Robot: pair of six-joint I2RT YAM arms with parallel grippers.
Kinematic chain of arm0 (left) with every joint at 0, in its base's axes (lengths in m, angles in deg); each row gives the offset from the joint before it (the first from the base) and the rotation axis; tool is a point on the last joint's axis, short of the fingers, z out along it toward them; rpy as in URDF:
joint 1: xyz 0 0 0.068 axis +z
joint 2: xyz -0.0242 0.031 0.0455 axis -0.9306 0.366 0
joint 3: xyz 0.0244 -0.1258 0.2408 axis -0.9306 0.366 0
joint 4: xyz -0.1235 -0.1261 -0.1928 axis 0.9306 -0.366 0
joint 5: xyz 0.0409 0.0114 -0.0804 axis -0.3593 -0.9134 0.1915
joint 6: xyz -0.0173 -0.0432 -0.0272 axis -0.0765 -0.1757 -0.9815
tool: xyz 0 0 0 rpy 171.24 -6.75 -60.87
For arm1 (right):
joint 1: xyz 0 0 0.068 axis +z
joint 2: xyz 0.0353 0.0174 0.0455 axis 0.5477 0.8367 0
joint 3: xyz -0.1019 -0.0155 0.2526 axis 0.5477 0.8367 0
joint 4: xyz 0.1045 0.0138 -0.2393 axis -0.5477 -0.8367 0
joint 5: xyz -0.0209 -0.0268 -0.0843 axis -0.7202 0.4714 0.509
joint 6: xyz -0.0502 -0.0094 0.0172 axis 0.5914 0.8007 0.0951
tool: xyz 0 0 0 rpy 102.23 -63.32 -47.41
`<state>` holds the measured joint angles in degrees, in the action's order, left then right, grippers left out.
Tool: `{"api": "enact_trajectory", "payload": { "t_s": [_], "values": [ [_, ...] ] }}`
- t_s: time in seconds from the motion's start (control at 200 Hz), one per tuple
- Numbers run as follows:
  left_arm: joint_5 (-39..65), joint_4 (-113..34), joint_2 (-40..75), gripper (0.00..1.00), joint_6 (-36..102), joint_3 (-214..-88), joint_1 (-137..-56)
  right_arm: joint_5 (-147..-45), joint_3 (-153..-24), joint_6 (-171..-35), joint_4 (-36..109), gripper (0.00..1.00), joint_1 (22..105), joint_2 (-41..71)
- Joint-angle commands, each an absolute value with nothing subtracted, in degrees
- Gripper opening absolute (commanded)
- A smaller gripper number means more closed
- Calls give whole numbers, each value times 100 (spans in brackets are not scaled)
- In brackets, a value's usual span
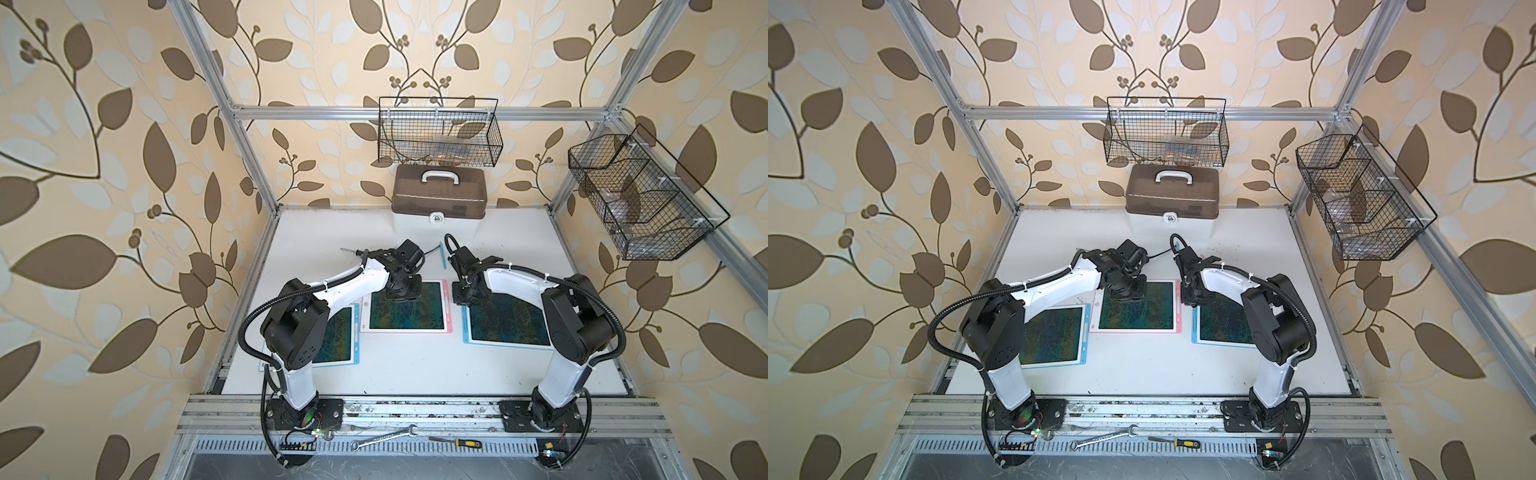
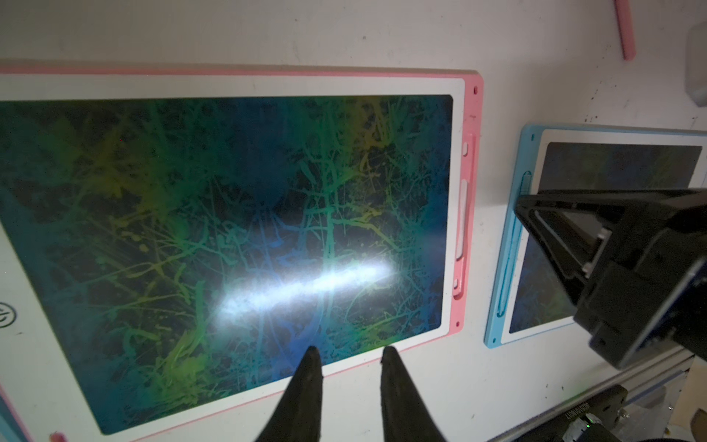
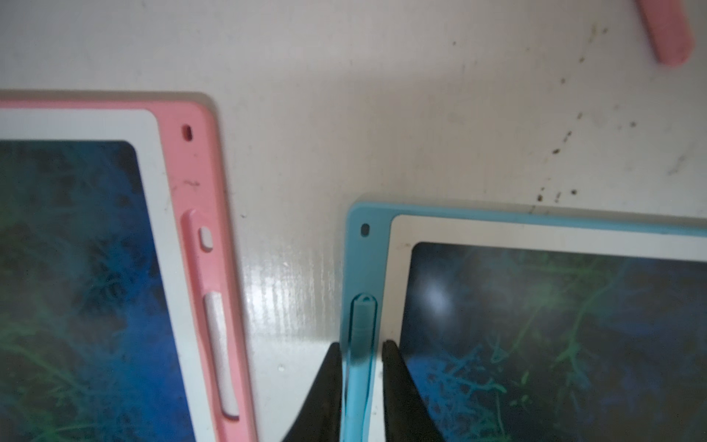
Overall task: Place the stylus back onto the writing tablet
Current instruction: Place the stylus on the writing tablet.
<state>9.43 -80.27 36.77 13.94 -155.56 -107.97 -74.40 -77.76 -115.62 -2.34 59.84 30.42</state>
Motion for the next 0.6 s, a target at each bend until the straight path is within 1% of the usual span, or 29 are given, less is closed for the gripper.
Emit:
{"api": "enact_trajectory", "payload": {
  "t_s": [0.0,0.075,0.17,0.325,0.595],
  "values": [
    [1050,-7983,3381,28,1305,-15451,-10849,-7308,-7820,-11624,-428,30,6019,2778],
    [1052,-7965,3362,28,1299,-15433,-10860,-7303,-7838,-11647,-460,31,6017,2687],
    [1003,-7961,3312,28,1286,-15404,-10885,-7350,-7847,-11669,-503,30,6040,2587],
    [944,-7934,3232,28,1239,-15332,-10896,-7389,-7782,-11687,-567,18,6102,2495],
    [904,-7914,3146,28,1180,-15230,-10905,-7513,-7585,-11729,-496,7,6147,2515]
  ]
}}
